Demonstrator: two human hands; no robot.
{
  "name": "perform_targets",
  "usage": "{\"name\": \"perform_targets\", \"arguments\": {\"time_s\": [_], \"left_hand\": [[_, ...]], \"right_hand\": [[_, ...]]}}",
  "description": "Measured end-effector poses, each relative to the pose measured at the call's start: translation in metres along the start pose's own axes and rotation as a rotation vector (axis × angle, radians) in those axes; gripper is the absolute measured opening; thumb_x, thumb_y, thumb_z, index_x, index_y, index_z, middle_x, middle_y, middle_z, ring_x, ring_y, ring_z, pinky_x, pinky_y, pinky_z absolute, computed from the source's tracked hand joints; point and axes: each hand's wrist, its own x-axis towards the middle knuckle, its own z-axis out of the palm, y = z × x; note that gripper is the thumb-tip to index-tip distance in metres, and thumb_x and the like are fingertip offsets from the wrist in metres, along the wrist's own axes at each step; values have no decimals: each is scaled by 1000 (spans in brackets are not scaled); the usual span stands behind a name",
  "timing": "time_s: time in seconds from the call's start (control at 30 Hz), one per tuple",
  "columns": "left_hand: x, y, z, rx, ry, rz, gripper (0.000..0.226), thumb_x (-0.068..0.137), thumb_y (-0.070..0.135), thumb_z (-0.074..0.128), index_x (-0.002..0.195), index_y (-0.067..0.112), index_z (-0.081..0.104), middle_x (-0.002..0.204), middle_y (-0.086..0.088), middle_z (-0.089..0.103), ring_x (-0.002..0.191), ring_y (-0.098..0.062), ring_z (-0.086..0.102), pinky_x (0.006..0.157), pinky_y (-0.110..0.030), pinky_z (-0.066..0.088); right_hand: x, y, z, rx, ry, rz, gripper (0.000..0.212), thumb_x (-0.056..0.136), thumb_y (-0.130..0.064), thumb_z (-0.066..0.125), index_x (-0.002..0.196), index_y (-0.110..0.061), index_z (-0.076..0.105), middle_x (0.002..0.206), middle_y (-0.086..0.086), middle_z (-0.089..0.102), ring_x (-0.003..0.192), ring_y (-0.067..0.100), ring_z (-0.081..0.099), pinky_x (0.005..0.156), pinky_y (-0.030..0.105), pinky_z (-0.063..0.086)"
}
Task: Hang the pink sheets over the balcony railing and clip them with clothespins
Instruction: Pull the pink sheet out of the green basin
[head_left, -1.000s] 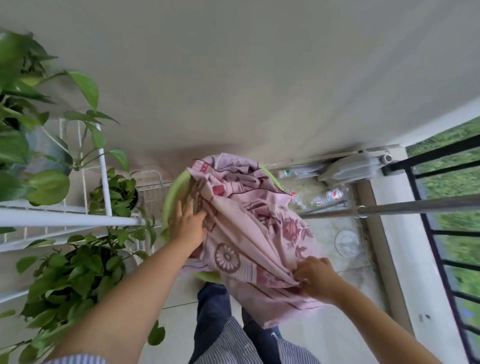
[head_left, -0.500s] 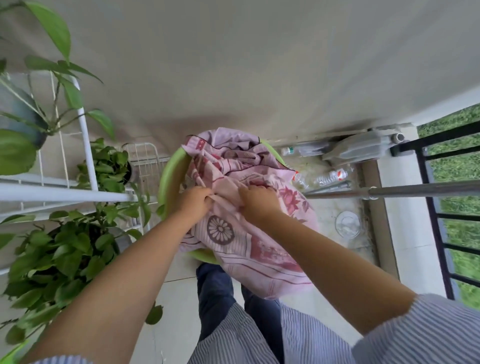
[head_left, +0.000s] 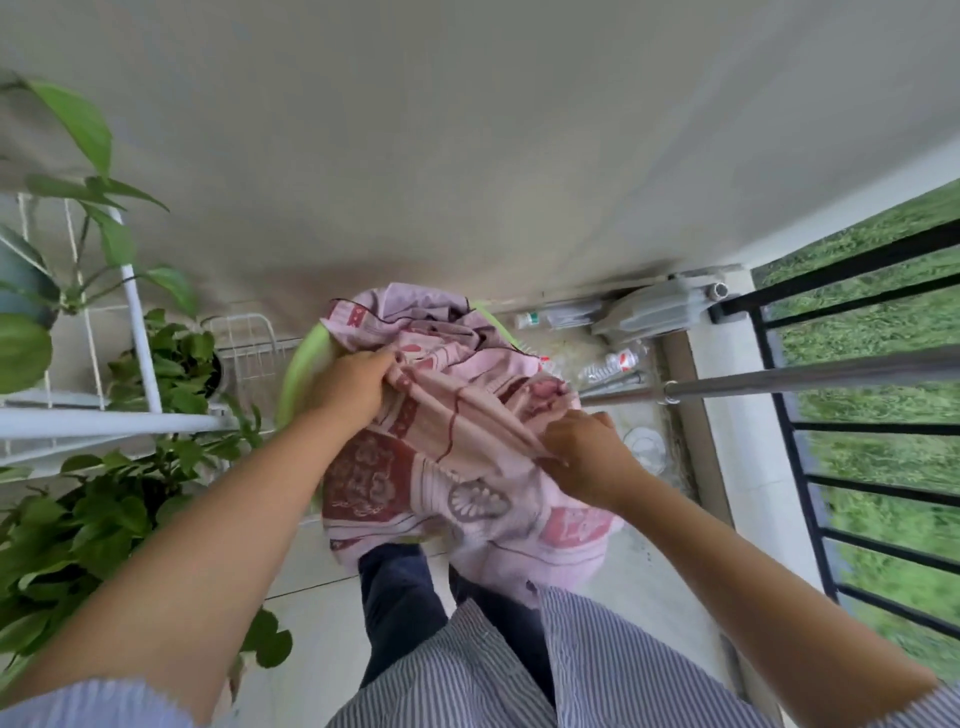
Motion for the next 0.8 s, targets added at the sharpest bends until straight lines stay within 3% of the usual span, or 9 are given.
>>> {"name": "perform_targets", "arguments": {"time_s": [0.1,0.17,0.27,0.37,0.47,0.53,0.6,0.73,0.8], "left_hand": [[-24,5,-40,59,104,-38,29,85,9,43,110,18,54,102,-15,65,89,-31,60,61,-30,36],[-49,21,-62,49,162,72,25,86,9,45,106,15,59,96,-14,67,85,-29,61,60,-31,41],[-83,43,-100,-24,325,138,24,86,4,47,103,6,64,92,-17,70,82,-33,65,65,-37,50],[-101,58,-151,-19,677,276,27,78,5,42,85,-4,67,68,-21,69,62,-34,66,53,-38,52],[-120,77,-181,55,931,427,26,74,4,41,78,-5,65,62,-17,68,58,-29,65,58,-32,53],[-130,79,-172,66,981,490,17,74,1,45,82,1,60,64,-13,68,63,-26,63,69,-32,47],[-133,75,-146,87,789,487,19,71,0,50,86,4,60,71,-11,70,70,-26,62,75,-33,45],[-126,62,-61,-10,-261,123,29,89,12,47,117,13,54,121,-10,59,103,-29,57,84,-34,46],[-123,57,-24,-26,-476,79,30,90,17,47,120,14,51,125,-11,56,107,-28,54,84,-30,42]], "right_hand": [[12,-7,-4,14,-180,262,52,80,-38,59,127,-19,47,131,8,50,123,26,41,100,41,29],[26,-28,-12,138,-95,206,70,75,-44,64,134,-20,37,137,8,45,127,28,37,104,44,24],[43,-61,-31,144,57,25,28,82,-30,58,101,-10,62,104,13,65,102,27,55,88,37,32],[48,-82,-67,194,319,-52,9,77,-10,59,77,-4,66,81,13,67,82,27,61,80,36,34],[35,-83,-103,230,730,-206,25,56,1,61,78,-5,70,64,10,66,65,21,59,67,33,35],[16,-76,-108,217,749,-310,32,52,1,60,81,-6,71,62,7,64,64,14,53,64,32,31],[-2,-64,-94,94,568,-331,35,54,-3,58,86,-9,71,65,7,64,64,21,60,65,33,37],[-18,-38,-31,-199,-153,-155,37,81,-12,47,114,-22,60,104,5,62,101,21,57,89,35,30],[-23,-33,5,-281,-325,-110,35,84,-11,46,115,-22,56,111,5,60,109,22,53,98,39,27]]}}
